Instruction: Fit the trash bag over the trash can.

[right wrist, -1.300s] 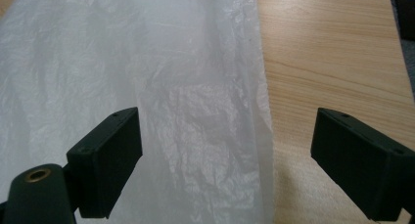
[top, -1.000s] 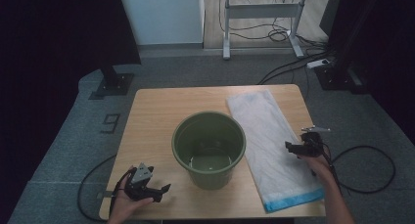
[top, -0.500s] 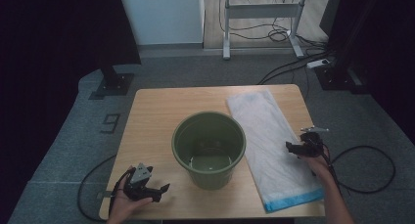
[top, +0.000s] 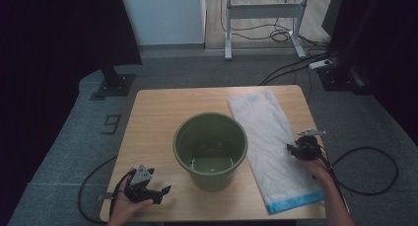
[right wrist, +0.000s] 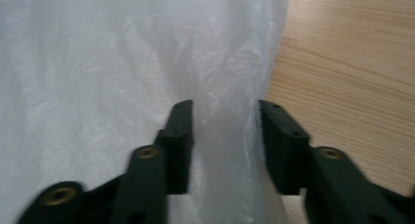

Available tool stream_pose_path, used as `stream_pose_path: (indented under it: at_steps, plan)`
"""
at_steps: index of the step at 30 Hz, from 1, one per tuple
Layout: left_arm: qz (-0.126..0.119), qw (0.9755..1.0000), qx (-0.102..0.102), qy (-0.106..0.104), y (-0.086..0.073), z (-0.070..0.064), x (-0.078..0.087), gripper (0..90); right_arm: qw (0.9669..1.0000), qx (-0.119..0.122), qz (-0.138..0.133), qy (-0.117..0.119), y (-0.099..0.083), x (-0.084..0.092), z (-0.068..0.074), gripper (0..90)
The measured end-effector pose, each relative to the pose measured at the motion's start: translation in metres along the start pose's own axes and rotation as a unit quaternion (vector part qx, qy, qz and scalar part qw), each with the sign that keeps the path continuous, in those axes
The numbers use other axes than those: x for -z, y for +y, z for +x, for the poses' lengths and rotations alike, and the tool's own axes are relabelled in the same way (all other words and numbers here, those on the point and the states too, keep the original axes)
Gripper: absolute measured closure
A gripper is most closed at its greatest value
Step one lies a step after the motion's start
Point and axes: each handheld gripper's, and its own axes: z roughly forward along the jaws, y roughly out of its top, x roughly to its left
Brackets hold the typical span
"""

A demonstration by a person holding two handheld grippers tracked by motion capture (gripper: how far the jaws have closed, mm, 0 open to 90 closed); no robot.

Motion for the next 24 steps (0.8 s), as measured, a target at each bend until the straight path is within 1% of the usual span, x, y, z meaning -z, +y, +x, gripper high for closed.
stream_pose_path:
  at_steps: [1,2,3,4,5,6,8,10,13,15,16,17,18,19,20,21,22,24]
  plan:
    - [0.001,1.0,-0.001,0.001,0.0,0.0,0.0,7.4,1.0,0.002,0.002,0.004,0.0,0.001,0.0,70.4]
    - [0.0,1.0,-0.001,0.001,0.0,0.0,0.0,7.4,0.9999,0.004,0.004,0.015,0.0,0.002,0.001,78.7]
    - [0.0,1.0,0.0,0.001,0.0,0.0,0.001,7.4,0.9996,0.009,0.009,0.027,0.0,0.003,0.001,84.8]
    - [-0.001,1.0,0.0,0.001,0.0,0.0,0.001,7.5,0.9991,0.014,0.013,0.038,0.0,0.004,0.002,88.1]
    - [-0.002,1.0,0.001,0.001,0.0,0.0,0.002,7.5,0.9987,0.02,0.012,0.045,0.0,0.006,0.003,88.7]
    - [-0.003,1.0,0.001,0.001,0.0,0.0,0.002,8.0,0.9978,0.029,0.004,0.059,0.001,0.01,0.004,88.9]
    - [-0.004,1.0,0.0,0.002,0.001,0.0,0.003,8.2,0.9953,0.039,-0.021,0.086,0.004,0.022,0.007,89.1]
    - [-0.006,1.0,0.0,0.002,0.001,-0.001,0.003,8.1,0.9915,0.046,-0.051,0.11,0.007,0.037,0.01,89.1]
    - [-0.009,1.0,-0.001,0.003,0.002,-0.002,0.004,8.2,0.9865,0.043,-0.084,0.134,0.013,0.058,0.011,89.2]
    - [-0.011,0.9999,-0.002,0.003,0.004,-0.003,0.004,8.2,0.9818,0.047,-0.106,0.151,0.016,0.074,0.011,89.1]
    - [-0.011,0.9999,-0.002,0.003,0.004,-0.003,0.004,8.2,0.9788,0.051,-0.119,0.159,0.019,0.084,0.012,89.2]
    - [-0.013,0.9999,-0.003,0.003,0.005,-0.004,0.005,8.2,0.9765,0.054,-0.128,0.165,0.02,0.089,0.012,89.2]
    - [-0.015,0.9999,-0.004,0.004,0.006,-0.004,0.005,8.2,0.973,0.058,-0.141,0.173,0.023,0.099,0.013,89.2]
    - [-0.015,0.9999,-0.004,0.004,0.006,-0.004,0.005,8.2,0.973,0.058,-0.141,0.173,0.023,0.099,0.013,89.2]
    - [-0.017,0.9998,-0.006,0.005,0.007,-0.006,0.006,8.4,0.9683,0.067,-0.155,0.184,0.028,0.113,0.015,89.2]
    - [-0.017,0.9998,-0.006,0.005,0.007,-0.006,0.006,8.4,0.9683,0.067,-0.155,0.184,0.028,0.113,0.015,89.2]
    - [-0.02,0.9998,-0.007,0.006,0.008,-0.007,0.007,8.4,0.963,0.075,-0.171,0.194,0.035,0.128,0.018,89.2]
    - [-0.026,0.9996,-0.007,0.007,0.011,-0.008,0.009,8.4,0.9598,0.08,-0.18,0.2,0.039,0.139,0.021,89.2]
